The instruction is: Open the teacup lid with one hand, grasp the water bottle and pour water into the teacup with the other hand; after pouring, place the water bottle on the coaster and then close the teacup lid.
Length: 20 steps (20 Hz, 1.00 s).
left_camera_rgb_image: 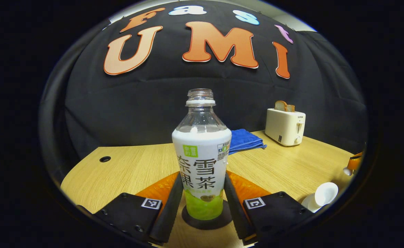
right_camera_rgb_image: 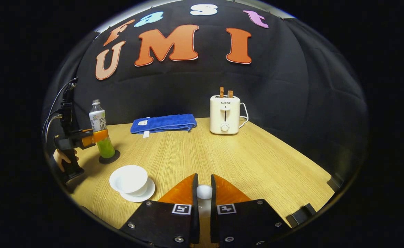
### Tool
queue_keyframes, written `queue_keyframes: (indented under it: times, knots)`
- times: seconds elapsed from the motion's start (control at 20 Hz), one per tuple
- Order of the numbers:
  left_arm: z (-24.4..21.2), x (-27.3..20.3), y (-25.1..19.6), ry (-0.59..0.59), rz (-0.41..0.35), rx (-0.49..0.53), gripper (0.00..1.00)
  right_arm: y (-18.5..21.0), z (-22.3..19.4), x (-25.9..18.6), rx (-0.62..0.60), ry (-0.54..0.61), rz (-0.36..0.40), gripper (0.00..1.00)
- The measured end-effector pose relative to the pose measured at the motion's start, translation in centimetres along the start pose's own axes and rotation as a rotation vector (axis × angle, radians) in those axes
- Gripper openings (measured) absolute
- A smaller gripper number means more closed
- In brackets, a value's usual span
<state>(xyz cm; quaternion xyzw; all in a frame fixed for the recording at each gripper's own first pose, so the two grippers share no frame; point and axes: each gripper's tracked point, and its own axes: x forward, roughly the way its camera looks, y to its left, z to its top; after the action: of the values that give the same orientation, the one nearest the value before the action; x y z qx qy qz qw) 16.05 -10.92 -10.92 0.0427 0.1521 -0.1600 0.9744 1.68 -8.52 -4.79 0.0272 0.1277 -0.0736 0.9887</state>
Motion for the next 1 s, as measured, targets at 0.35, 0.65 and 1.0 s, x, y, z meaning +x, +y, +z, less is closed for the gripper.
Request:
queue_keyframes:
  times: [0.35,0.65,1.0]
  knots:
    - [-0.2,-0.5,0.1,0.002,-0.001,-0.01,0.86,0.2,0.2,-0.2,0.0,-0.003,0.004,0.12]
    - [-1.0,-2.0,0.2,0.007,0.007,-0.011,0.98,1.7,2.0,-0.7,-0.012,-0.047,0.031,0.12]
    - [-1.4,-5.7,0.9,-0.017,0.033,-0.045,0.97,6.9,4.5,-0.9,-0.044,-0.104,0.137,0.12]
